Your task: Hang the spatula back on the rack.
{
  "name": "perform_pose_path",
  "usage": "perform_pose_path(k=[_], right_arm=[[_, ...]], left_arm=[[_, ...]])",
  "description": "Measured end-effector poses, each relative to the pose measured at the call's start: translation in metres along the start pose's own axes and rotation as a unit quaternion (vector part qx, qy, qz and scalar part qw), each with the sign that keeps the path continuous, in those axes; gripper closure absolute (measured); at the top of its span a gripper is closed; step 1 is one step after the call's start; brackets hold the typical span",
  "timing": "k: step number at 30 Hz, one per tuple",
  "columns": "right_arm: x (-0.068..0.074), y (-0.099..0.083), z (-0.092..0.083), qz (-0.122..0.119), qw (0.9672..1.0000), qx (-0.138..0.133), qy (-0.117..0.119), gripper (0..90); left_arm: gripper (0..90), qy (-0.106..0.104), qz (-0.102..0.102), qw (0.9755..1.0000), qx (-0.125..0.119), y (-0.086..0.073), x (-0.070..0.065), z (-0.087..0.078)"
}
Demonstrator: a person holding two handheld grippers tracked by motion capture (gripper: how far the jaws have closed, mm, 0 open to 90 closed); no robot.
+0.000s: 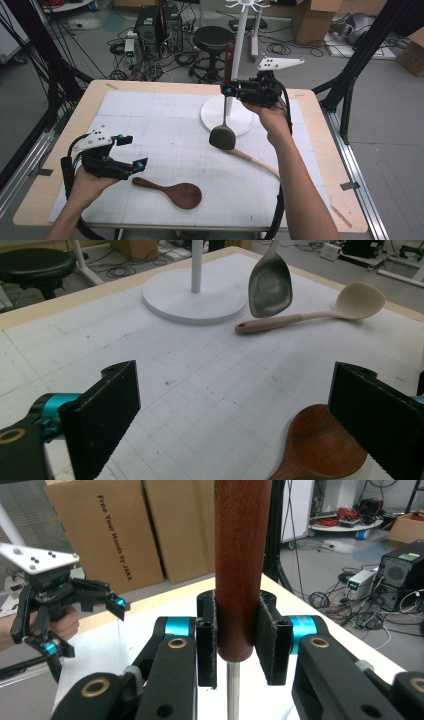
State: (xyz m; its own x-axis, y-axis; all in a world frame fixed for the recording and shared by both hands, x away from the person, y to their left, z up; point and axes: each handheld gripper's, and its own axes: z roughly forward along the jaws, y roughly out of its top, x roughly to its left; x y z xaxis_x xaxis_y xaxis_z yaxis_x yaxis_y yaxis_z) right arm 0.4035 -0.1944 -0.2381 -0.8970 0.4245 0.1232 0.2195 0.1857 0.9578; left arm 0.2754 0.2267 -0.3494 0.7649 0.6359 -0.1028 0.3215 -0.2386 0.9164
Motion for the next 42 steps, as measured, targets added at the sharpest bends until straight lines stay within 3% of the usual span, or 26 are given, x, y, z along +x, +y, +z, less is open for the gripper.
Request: perform_pose_path(k=[17,21,27,35,42], right_arm=[[-0.032,0.032,0.005,0.003,1.0000,-0.004,-0.009,73.8],[-0.038,0.040,0.004,0.002,0.9999,-0.008,-0.010,73.8],[-0.048,0.051,0.001,0.005,0.9997,-0.008,-0.022,73.8],[-0.062,0.052,0.001,0.024,0.9994,-0.016,-0.021,73.7],[-0.063,0.055,0.004,0.017,0.9996,-0.015,-0.016,73.7]], left_arm=[[5.4,0.002,-0.006,0.9999,0.015,-0.007,0.006,0.003],[1.7,0.003,-0.005,0.9998,0.017,-0.007,0.005,0.005],[1.7,0.004,-0.004,0.9999,0.015,-0.006,0.006,0.004],[1.7,0.003,-0.004,0.9999,0.014,-0.006,0.006,0.004],[1.7,0.001,-0.004,0.9999,0.011,-0.006,0.006,0.003]])
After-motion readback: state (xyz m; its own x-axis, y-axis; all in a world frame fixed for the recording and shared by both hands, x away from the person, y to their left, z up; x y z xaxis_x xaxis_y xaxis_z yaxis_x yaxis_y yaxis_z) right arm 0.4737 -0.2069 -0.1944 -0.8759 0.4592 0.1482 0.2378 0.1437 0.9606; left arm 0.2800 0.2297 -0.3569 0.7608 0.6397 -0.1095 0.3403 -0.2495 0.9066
